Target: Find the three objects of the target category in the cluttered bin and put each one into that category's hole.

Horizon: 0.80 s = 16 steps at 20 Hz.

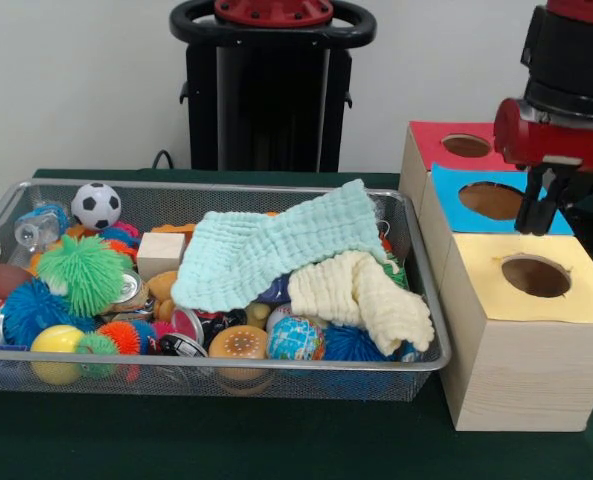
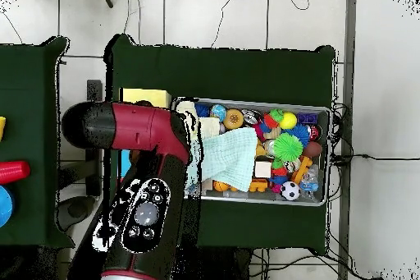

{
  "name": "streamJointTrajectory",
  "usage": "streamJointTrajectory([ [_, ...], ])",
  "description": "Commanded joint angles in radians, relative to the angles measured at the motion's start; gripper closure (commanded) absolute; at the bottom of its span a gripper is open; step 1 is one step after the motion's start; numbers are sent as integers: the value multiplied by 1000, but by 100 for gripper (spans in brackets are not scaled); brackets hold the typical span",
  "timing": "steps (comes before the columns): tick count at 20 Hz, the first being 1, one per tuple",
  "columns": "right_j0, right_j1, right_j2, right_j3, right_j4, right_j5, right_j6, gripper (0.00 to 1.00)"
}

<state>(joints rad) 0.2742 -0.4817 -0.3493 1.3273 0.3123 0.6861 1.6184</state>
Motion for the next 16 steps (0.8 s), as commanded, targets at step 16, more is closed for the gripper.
streamJointTrajectory([
  [16, 4, -94, -16, 5, -42, 124, 178, 100],
])
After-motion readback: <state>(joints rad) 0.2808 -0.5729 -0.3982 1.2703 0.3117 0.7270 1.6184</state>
